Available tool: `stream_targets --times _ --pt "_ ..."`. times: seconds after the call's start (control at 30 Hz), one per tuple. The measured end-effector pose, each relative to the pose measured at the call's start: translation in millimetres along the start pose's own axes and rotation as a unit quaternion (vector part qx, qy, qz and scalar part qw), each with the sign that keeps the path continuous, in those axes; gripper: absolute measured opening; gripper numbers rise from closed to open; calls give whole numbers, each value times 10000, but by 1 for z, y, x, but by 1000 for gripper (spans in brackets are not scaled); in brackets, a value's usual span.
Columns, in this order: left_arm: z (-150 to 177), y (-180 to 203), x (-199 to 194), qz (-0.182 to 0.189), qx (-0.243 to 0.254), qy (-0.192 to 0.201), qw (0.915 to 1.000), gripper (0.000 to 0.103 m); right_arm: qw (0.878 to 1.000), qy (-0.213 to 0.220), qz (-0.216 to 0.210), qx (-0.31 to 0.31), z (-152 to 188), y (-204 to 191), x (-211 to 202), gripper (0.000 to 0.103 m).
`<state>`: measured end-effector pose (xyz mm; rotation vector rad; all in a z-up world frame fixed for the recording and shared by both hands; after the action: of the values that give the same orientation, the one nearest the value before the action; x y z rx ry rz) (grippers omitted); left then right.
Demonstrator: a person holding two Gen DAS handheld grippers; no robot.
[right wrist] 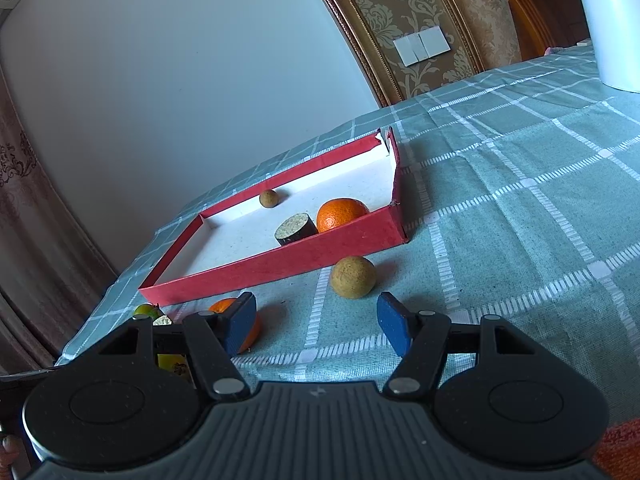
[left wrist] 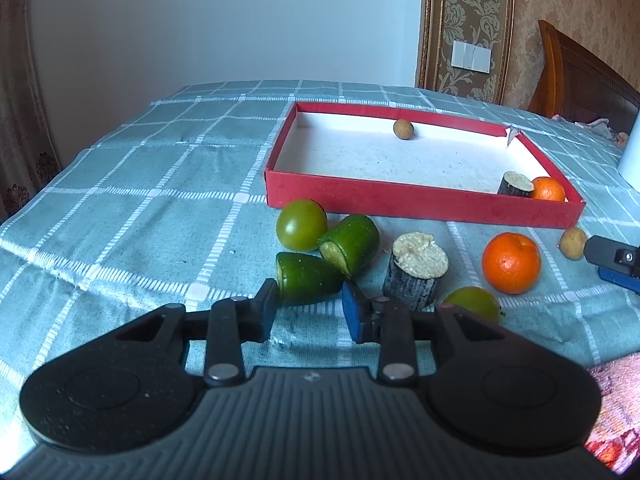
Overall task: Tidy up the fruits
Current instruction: 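Grasp the green pepper chunk with the left gripper, then lift the pepper chunk over the tray rim and release it with the left gripper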
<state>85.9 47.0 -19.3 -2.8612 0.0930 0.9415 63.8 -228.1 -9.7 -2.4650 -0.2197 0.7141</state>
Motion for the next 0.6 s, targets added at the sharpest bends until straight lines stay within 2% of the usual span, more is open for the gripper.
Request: stream_targets --times 0.37,0.6 --pt "-2 -2 -22 61 7 216 9997 30 10000 -2 3 11 0 1 1 66" --pt "-36 7 -27 -35 273 562 9980 30 10000 -2 -3 16 0 1 1 67"
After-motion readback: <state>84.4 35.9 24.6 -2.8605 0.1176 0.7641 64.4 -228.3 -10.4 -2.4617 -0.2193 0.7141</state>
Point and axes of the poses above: each gripper's, at about its wrist camera, not at the fingertips, and x roughly the way its jaws point, y to its right, z to its underside, the point moved 4 cm from there along x, roughly the way its jaws point, and after that the axes turned 8 degrees about x, right-handed, at the moved point
